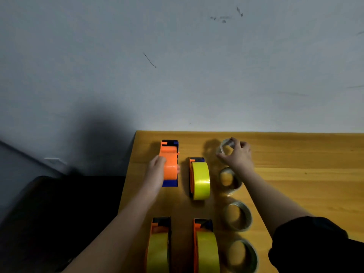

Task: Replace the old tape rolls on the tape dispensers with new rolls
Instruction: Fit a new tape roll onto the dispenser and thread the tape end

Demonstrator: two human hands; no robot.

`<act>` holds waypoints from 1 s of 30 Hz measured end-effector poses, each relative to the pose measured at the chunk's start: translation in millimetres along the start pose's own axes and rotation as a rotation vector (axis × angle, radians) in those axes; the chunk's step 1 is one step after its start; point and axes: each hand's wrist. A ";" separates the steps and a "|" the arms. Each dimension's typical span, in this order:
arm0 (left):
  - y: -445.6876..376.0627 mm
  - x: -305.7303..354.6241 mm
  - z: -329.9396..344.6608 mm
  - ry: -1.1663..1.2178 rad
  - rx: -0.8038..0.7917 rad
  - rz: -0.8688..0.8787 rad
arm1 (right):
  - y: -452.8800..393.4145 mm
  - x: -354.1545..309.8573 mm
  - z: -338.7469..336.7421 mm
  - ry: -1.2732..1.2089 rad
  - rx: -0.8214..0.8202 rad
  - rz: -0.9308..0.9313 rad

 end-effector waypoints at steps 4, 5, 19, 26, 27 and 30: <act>-9.9 -5.3 2.8 0.009 0.007 -0.021 | -18.2 -3.3 10.3 0.114 -0.032 -0.024; -12.3 -7.0 3.3 0.013 0.006 -0.027 | -21.9 -3.4 13.5 0.129 -0.041 -0.024; -25.9 -21.2 0.2 0.012 -0.002 -0.139 | -17.0 6.2 42.2 0.268 -0.112 0.005; -32.0 -31.1 -3.8 -0.058 0.026 -0.207 | -16.2 9.6 40.0 0.263 -0.193 0.003; -36.2 -36.3 -7.1 -0.074 0.034 -0.236 | -15.4 9.9 38.7 0.248 -0.201 0.013; -42.1 -45.4 -13.5 -0.110 0.033 -0.285 | -12.5 11.4 31.6 0.225 -0.168 0.026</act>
Point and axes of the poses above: each hand's wrist, its own y-axis away from the middle knuckle, its own z-axis out of the palm, x = y × z, and after that the axes turned 12 degrees about y, right-handed
